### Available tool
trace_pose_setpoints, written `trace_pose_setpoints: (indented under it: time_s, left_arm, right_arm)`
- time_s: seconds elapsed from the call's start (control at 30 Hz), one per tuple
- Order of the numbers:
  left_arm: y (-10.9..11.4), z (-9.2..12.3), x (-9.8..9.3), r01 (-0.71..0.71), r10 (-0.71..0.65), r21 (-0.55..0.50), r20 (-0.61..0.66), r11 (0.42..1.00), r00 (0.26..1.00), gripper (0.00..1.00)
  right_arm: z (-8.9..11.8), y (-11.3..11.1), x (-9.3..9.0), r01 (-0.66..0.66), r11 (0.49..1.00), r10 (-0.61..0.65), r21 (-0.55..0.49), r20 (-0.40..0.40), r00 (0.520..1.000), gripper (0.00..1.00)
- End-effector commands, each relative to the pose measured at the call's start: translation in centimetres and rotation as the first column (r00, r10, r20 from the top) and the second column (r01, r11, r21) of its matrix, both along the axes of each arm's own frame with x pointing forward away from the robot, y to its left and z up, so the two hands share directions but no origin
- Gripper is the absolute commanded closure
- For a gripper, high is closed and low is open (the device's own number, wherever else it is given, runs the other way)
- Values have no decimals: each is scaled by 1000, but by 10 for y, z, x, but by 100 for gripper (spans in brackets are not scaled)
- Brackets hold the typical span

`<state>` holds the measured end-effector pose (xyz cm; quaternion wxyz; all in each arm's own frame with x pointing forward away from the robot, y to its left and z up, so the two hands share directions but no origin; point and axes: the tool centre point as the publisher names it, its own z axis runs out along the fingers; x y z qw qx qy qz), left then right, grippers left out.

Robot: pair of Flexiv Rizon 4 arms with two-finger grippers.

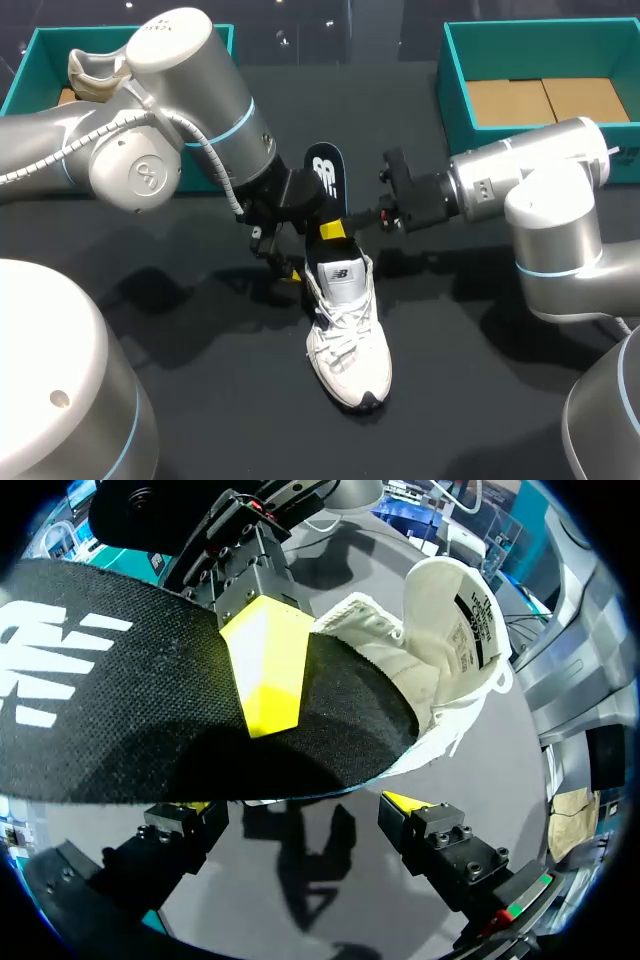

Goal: Take the shoe out of the shoebox, open the shoe tongue, remove and reinsert the insole, then place the shoe into the shoebox

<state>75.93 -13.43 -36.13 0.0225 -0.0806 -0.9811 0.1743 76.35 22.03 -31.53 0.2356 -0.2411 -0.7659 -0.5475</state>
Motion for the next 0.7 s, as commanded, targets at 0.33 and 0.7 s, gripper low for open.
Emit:
trace_pose_setpoints:
  time_s: [0.33,0.7]
  left_arm:
    - [-1,-1,0,0,0,2,1,1000,1000,0]
    - [-1,-1,0,0,0,2,1,1000,1000,0]
  right_arm:
    - [-31,0,-20,23,1000,-23,15,-36,999,100]
    - [-43,2,-36,38,999,-37,15,-58,998,100]
